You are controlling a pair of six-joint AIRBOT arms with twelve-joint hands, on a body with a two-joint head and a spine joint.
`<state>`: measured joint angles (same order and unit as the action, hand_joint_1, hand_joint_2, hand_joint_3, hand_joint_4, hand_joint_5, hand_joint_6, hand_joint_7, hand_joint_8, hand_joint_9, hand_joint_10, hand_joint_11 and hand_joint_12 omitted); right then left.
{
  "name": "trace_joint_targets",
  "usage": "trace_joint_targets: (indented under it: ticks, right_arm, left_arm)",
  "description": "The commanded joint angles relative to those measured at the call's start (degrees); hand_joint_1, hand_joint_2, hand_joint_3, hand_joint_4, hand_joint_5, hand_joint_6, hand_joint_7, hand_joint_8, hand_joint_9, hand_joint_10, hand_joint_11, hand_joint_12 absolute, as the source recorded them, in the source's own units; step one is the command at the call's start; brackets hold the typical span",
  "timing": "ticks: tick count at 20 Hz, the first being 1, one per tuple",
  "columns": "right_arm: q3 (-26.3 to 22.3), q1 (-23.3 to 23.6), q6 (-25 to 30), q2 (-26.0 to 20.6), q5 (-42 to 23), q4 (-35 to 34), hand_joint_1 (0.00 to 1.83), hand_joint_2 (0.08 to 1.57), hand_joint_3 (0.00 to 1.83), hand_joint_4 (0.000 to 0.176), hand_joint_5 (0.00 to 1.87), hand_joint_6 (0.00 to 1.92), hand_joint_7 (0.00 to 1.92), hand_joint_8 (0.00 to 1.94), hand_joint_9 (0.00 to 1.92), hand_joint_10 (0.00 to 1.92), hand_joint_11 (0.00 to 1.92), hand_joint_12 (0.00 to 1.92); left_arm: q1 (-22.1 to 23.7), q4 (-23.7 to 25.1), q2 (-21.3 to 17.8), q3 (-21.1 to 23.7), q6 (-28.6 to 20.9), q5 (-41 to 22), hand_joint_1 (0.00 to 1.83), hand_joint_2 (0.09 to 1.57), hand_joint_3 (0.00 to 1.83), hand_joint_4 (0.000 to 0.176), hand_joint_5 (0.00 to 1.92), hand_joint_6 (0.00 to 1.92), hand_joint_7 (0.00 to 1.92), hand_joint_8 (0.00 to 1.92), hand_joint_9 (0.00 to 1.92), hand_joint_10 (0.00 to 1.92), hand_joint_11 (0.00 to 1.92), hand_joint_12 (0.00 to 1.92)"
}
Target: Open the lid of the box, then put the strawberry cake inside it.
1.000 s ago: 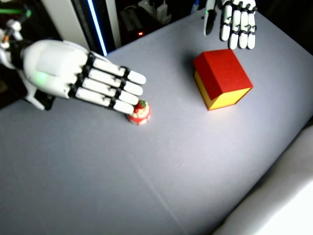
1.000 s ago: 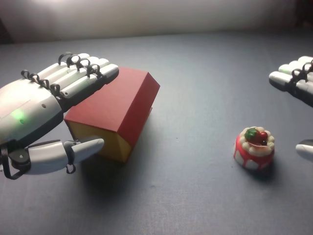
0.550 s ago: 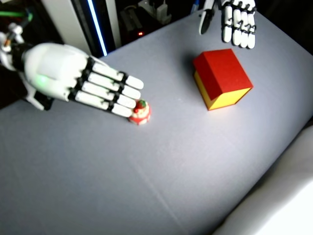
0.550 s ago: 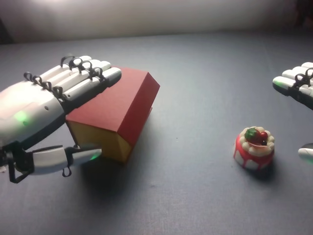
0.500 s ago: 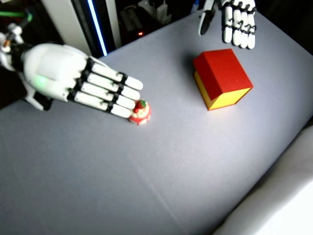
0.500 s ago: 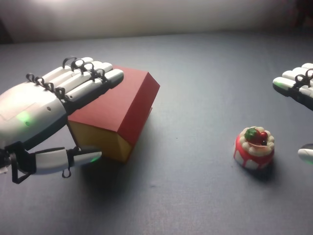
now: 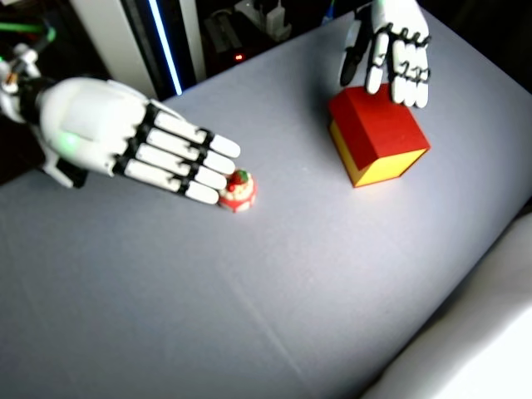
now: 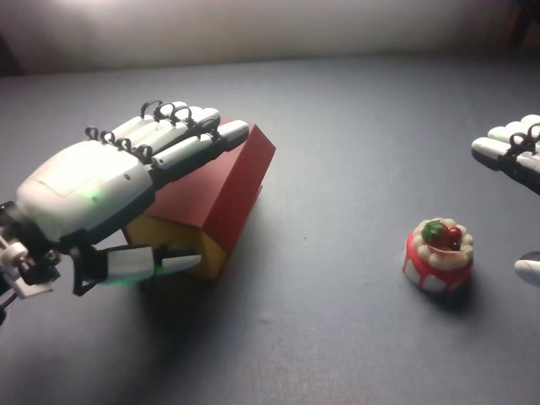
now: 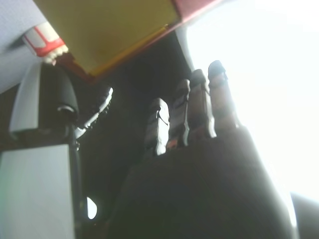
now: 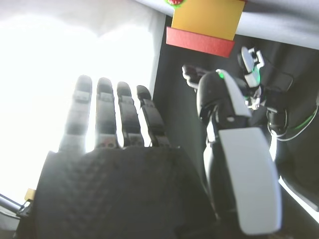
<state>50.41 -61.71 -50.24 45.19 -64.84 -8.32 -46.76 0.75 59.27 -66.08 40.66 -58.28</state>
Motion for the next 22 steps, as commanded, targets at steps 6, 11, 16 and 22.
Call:
trace_joint_targets:
  ticks: [6, 11, 16, 22]
  right_arm:
    - [0.39, -0.18, 0.54, 0.09, -7.53, -0.82, 0.54, 1.31, 0.0, 0.0, 0.0, 0.0, 0.0, 0.0, 0.0, 0.0, 0.0, 0.0]
    - [0.55, -0.63, 1.31, 0.39, -7.83, -0.99, 0.52, 1.33, 0.0, 0.0, 0.0, 0.0, 0.0, 0.0, 0.0, 0.0, 0.0, 0.0]
    - [0.55, -1.39, 1.73, 0.61, -8.66, -1.77, 0.61, 1.31, 0.0, 0.0, 0.0, 0.0, 0.0, 0.0, 0.0, 0.0, 0.0, 0.0]
    - [0.57, -1.97, 2.02, 0.99, -9.39, -2.46, 0.67, 1.3, 0.0, 0.0, 0.0, 0.0, 0.0, 0.0, 0.0, 0.0, 0.0, 0.0]
  left_arm:
    - [1.74, -2.42, 2.18, -1.82, 0.03, -5.86, 0.94, 1.12, 0.0, 0.176, 0.0, 0.0, 0.0, 0.0, 0.0, 0.0, 0.0, 0.0]
    - [1.67, -5.34, 2.8, -2.55, 0.04, -7.44, 0.81, 1.16, 0.01, 0.176, 0.0, 0.0, 0.0, 0.0, 0.0, 0.0, 0.0, 0.0]
    - [1.26, -7.86, 2.77, -2.26, 0.03, -12.11, 0.6, 1.22, 0.02, 0.152, 0.0, 0.0, 0.0, 0.0, 0.0, 0.0, 0.0, 0.0]
    - [0.66, -11.73, 2.28, -2.22, 0.03, -17.16, 0.45, 1.29, 0.02, 0.175, 0.0, 0.0, 0.0, 0.0, 0.0, 0.0, 0.0, 0.0]
